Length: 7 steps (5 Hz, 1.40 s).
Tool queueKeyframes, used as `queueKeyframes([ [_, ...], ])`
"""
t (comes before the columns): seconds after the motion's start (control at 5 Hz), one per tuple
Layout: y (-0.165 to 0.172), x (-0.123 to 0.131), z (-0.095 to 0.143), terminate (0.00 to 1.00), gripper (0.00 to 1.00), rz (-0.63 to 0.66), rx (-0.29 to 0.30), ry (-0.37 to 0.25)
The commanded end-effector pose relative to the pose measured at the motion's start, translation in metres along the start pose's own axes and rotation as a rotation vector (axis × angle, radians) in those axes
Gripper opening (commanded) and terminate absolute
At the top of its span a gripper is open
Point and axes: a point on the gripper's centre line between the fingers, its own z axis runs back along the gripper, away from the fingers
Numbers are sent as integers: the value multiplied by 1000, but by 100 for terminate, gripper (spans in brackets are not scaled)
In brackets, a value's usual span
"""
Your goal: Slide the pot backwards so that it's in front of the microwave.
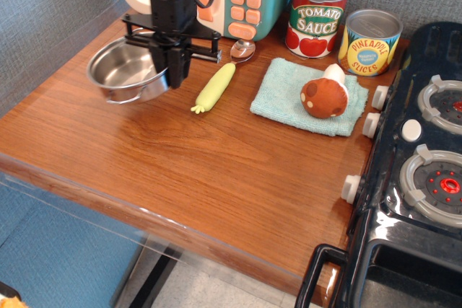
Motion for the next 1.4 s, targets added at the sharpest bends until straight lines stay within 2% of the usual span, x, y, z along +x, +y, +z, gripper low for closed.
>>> queueKeyframes([
  [0.0, 44, 40, -13, 0, 0, 96, 93, 25],
  [0.2, 52, 45, -13, 0, 0, 107, 124, 3],
  [0.4, 61, 46, -11, 0, 0, 103, 130, -79],
  [0.6, 61, 45, -9, 0, 0, 90, 113, -111],
  [0.8, 58, 45, -4, 0, 100, 50, 83, -128],
  [1.2, 52, 44, 9, 0, 100, -10, 82, -137],
])
